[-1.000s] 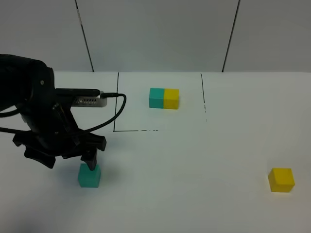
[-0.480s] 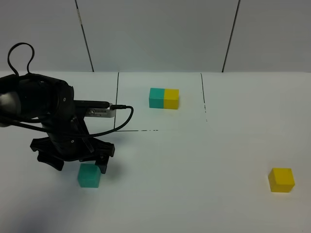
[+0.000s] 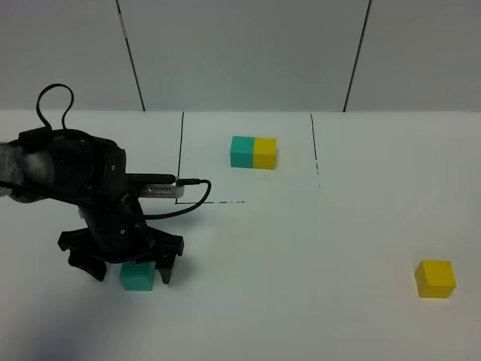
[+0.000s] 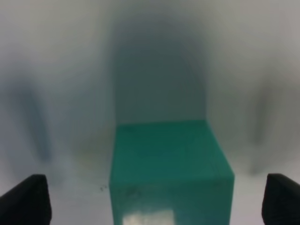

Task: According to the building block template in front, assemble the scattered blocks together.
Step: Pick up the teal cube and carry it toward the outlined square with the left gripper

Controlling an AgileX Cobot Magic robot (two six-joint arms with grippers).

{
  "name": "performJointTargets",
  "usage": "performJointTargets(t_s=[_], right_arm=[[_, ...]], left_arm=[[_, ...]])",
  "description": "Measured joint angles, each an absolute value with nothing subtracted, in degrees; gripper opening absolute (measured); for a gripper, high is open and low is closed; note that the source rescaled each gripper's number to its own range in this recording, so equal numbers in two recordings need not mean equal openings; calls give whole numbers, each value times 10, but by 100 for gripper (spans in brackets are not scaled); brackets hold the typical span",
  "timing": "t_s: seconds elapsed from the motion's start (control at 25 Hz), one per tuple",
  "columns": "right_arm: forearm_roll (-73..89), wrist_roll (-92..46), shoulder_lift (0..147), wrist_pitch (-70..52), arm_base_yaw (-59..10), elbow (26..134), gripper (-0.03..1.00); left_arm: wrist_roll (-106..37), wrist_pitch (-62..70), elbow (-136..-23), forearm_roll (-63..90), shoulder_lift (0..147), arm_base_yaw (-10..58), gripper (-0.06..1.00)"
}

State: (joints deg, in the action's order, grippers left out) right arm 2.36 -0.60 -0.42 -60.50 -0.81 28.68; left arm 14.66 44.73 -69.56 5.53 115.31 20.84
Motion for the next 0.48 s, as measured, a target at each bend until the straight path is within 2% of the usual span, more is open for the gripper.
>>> performJointTargets(t_s=[0.12,0.2,0.32,0.4,0.48], right_arm=[[24,-6,-4,-605,-8,287,100],[24,-6,-4,-605,-8,287,100],[24,-6,-4,-605,-8,287,100],[24,-6,-4,-605,-8,287,100],[24,-6,-4,-605,-8,287,100]], left_arm=[[147,439,-696,59,1155,208,93],[149,438,-696,60,1155,209,85],[150,438,-696,60,1155,209,64],[152,438,-696,61,1155,209,47],[153,438,-696,61,1155,209,25]])
